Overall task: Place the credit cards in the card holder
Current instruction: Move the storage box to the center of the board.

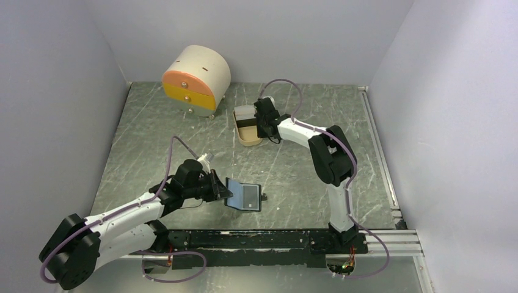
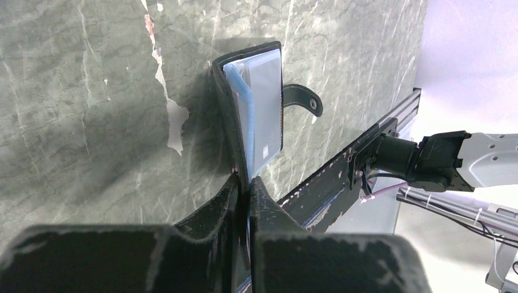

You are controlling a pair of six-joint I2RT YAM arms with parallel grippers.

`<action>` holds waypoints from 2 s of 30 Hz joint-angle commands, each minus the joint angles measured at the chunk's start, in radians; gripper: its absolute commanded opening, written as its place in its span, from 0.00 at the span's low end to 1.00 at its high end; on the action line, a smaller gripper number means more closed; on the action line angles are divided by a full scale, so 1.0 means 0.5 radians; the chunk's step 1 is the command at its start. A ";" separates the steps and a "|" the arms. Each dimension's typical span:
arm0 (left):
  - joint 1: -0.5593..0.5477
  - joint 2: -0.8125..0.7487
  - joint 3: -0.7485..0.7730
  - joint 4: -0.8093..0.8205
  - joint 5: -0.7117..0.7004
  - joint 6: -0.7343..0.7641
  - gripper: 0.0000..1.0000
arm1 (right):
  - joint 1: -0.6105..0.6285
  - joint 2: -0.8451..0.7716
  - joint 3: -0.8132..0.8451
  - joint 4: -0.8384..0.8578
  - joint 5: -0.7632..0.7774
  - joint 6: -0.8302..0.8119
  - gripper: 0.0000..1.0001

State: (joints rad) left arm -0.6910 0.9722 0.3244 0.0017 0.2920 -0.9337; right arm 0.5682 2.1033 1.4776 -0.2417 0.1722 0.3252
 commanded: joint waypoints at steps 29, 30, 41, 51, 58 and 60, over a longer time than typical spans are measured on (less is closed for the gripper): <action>-0.014 -0.029 0.000 0.001 -0.020 0.012 0.09 | 0.164 -0.797 -1.059 -0.007 0.046 0.719 0.18; -0.015 -0.035 0.001 -0.002 -0.021 0.012 0.09 | 0.184 -0.824 -1.089 0.000 0.053 0.746 0.18; -0.015 -0.059 -0.046 0.026 -0.006 -0.005 0.09 | 0.378 -0.951 -1.139 -0.057 0.066 0.910 0.26; -0.014 -0.083 -0.094 0.065 0.004 -0.025 0.09 | 0.380 -1.081 -1.085 -0.253 0.246 0.751 0.67; -0.015 -0.064 -0.106 0.096 -0.005 -0.032 0.09 | 0.379 -1.326 -1.100 -0.104 0.311 0.366 1.00; -0.017 -0.049 -0.103 0.107 0.004 -0.036 0.09 | 0.376 -1.302 -1.060 -0.019 0.256 0.115 1.00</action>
State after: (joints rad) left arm -0.6910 0.9417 0.2733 0.0017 0.2874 -0.9428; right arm 0.7540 1.4597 0.9218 -0.3172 0.2905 0.5945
